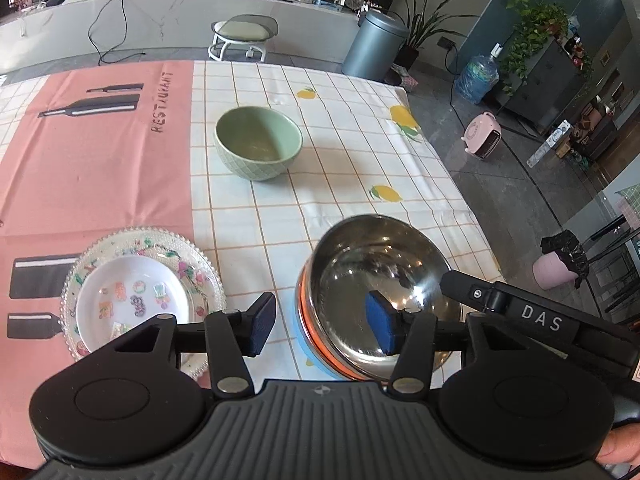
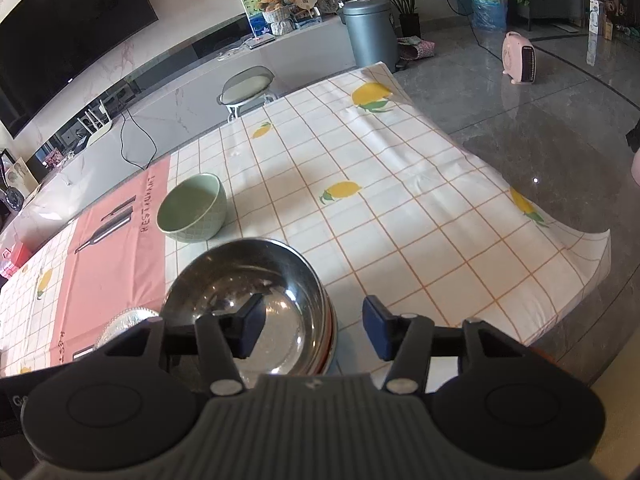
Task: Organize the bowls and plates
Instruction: 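Lower the orange bowl onto the table and open both grippers, then move both grippers to the rim of the pale green bowl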
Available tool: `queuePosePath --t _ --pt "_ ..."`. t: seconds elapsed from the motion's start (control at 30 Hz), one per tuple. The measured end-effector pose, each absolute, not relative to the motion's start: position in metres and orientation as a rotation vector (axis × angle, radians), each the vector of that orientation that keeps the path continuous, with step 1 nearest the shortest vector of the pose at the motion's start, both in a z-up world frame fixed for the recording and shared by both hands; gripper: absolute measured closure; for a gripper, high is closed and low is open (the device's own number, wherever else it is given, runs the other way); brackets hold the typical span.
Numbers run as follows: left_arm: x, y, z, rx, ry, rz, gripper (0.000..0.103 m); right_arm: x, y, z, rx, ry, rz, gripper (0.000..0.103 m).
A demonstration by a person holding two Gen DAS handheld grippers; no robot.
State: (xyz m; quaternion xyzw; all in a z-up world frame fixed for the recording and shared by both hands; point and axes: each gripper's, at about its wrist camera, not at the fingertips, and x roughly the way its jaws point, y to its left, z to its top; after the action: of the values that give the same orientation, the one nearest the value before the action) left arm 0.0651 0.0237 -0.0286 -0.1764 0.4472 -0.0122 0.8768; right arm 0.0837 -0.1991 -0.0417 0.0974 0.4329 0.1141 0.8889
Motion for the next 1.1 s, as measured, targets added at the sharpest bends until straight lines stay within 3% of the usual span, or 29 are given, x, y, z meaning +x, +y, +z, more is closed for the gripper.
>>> queuePosePath --t 0.47,0.87,1.1 --pt "0.102 0.079 -0.003 -0.452 0.839 0.007 0.043 0.133 -0.162 -0.010 0.128 0.890 0.374 0.046" --pt "0.161 0.115 -0.026 -0.565 0.865 0.092 0.046 0.196 -0.106 -0.026 0.099 0.980 0.409 0.047" --pt "0.187 0.130 -0.049 -0.609 0.891 0.128 0.050 0.234 -0.082 -0.047 0.100 1.029 0.382 0.053"
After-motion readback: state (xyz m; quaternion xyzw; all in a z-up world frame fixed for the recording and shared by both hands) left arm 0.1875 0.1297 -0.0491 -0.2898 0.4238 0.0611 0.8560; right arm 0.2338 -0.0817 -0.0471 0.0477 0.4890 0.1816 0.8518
